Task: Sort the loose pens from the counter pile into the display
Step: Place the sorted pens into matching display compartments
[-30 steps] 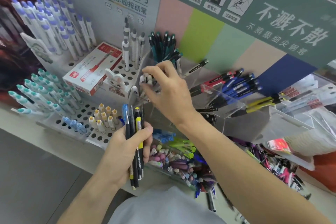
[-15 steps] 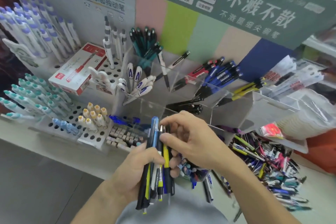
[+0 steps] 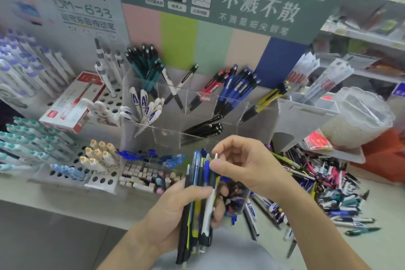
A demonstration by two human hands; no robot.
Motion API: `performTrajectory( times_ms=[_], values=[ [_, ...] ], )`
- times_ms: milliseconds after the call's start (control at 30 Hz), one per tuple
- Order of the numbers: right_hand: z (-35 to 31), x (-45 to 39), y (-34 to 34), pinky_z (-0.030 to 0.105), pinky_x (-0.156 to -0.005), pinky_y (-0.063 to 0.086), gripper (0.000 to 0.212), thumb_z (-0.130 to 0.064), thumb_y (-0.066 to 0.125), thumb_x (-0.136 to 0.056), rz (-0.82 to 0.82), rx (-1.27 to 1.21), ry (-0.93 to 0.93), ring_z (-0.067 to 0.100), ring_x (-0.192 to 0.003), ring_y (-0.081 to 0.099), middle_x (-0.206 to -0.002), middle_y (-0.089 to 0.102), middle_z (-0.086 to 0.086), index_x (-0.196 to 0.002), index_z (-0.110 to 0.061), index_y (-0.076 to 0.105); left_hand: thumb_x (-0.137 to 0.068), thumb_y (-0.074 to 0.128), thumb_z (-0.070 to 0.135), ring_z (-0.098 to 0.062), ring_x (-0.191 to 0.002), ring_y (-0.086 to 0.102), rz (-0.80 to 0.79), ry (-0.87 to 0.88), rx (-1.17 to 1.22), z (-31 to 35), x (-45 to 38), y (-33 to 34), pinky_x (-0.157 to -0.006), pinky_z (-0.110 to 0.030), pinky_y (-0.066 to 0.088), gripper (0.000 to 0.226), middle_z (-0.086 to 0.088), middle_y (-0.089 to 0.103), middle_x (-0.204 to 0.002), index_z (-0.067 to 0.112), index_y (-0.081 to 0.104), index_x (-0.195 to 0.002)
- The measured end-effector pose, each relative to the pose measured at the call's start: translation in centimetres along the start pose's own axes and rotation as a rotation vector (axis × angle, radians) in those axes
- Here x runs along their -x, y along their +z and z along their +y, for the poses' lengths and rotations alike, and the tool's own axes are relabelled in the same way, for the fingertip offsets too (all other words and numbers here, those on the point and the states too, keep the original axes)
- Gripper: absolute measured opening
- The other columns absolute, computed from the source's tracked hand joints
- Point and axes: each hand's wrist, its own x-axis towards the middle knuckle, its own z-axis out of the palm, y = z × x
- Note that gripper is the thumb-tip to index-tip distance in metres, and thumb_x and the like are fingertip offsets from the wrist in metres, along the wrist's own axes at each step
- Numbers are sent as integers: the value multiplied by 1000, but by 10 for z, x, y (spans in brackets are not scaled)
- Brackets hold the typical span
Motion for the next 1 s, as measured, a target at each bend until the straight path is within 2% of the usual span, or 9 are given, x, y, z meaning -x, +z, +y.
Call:
performTrajectory(
  times_ms=[167, 267, 433, 567, 633, 700, 800, 867, 1000],
  values=[
    [4, 9, 5, 28, -69, 53, 41, -30, 86, -68, 56, -50, 36, 14, -67, 57, -74, 67, -5, -101, -13, 68, -79, 77, 21, -27, -58, 49, 115, -7, -8, -9, -3, 8, -58, -35, 42, 26, -22, 50, -81, 2, 68, -94],
    [8, 19, -1, 38, -71, 55, 39, -30, 88, -71, -23, 24, 86, 14, -68, 60, -79, 68, -4, -104, -21, 70, -82, 73, 12, -31, -64, 61, 293, 23, -47, -13, -5, 11, -59, -38, 53, 31, -26, 61, -82, -8, 67, -106],
    [16, 40, -6, 60, -74, 56, 33, -40, 84, -77, -122, 109, 169, 42, -75, 70, -82, 74, 15, -90, -29, 56, -80, 64, 12, -38, -76, 68, 330, -4, -18, -18, -5, 17, -67, -46, 60, 36, -32, 68, -97, -4, 67, -112],
    [5, 58, -36, 35, -59, 56, 31, -26, 83, -77, 20, 46, 185, 30, -60, 70, -71, 71, 17, -80, -11, 57, -79, 70, 13, -32, -73, 67, 346, -22, -20, -25, -7, 17, -71, -46, 59, 41, -22, 68, -89, -4, 63, -116],
    [0, 69, -55, 35, -58, 58, 33, -20, 83, -69, 215, -133, 151, 29, -56, 68, -70, 68, 21, -81, -4, 57, -84, 75, 23, -30, -70, 60, 315, -35, -1, -26, -7, 17, -67, -43, 54, 38, -17, 64, -88, -2, 68, -113],
    [1, 75, -66, 36, -58, 61, 42, -21, 89, -61, 322, -306, 115, 31, -60, 70, -72, 62, 22, -82, -2, 58, -90, 65, 31, -29, -68, 54, 299, -49, 115, -28, -7, 18, -64, -40, 48, 48, -16, 59, -88, -5, 63, -122],
    [16, 81, -49, 31, -63, 59, 42, -3, 89, -67, 214, -380, 188, 37, -68, 72, -81, 55, 34, -96, -1, 59, -94, 47, 39, -29, -70, 51, 300, -42, 240, -28, -11, 24, -66, -39, 43, 58, -16, 55, -87, -6, 56, -130],
    [27, 83, -19, 33, -66, 58, 50, 14, 81, -72, 66, -387, 277, 36, -72, 71, -87, 61, 19, -114, -3, 59, -92, 47, 42, -31, -75, 58, 325, -26, 255, -29, -14, 30, -67, -41, 48, 61, -19, 55, -92, -4, 56, -132],
    [42, 75, 26, 30, -64, 50, 43, -11, 68, -73, -21, -334, 331, 12, -72, 58, -89, 58, -3, -114, -22, 61, -95, 43, 50, -38, -95, 63, 441, 3, 245, -33, -23, 37, -80, -56, 51, 62, -18, 52, -108, 4, 54, -134]
  ],
)
